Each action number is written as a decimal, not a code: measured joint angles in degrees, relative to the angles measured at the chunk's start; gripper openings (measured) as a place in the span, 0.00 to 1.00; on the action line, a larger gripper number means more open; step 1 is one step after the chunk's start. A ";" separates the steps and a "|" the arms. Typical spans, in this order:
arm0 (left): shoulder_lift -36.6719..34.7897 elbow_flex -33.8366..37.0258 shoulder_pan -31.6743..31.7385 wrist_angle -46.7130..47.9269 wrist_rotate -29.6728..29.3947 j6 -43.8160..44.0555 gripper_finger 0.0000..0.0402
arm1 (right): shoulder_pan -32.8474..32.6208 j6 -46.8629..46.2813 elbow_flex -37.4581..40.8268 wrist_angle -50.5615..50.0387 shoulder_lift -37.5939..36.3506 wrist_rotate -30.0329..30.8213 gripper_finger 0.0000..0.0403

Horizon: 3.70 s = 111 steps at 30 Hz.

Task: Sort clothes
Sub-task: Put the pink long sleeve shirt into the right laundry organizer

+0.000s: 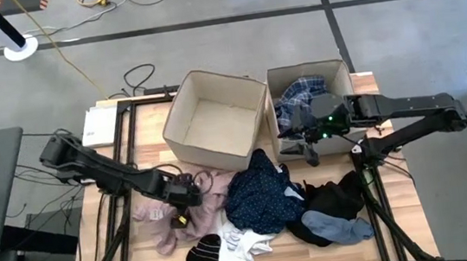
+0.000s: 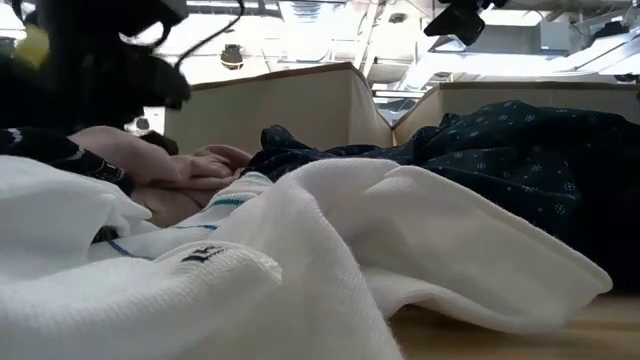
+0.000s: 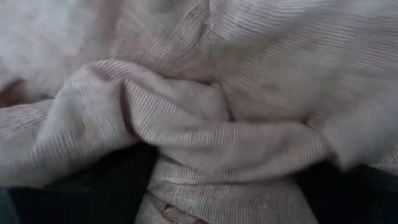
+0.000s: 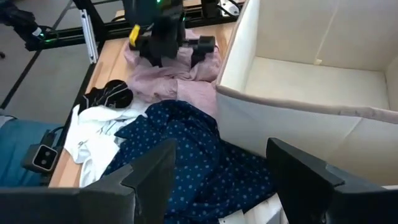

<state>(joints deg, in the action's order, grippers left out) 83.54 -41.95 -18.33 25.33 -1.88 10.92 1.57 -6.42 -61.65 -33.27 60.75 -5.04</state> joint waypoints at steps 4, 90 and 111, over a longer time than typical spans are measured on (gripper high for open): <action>5.85 -0.25 -0.04 -1.12 -1.79 -0.61 0.85 | -1.16 0.00 0.00 -0.01 0.00 1.48 0.67; -10.08 -29.80 9.16 -32.10 0.41 -48.81 0.11 | -10.89 25.15 0.04 83.75 36.59 7.28 0.04; -6.27 -29.68 24.24 -51.27 11.79 -36.35 0.13 | -12.89 33.69 0.04 53.54 12.64 36.37 0.00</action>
<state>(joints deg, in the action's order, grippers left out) 77.27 -71.62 5.91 -25.95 9.91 -25.43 -11.32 27.27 -61.60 20.27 73.39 31.33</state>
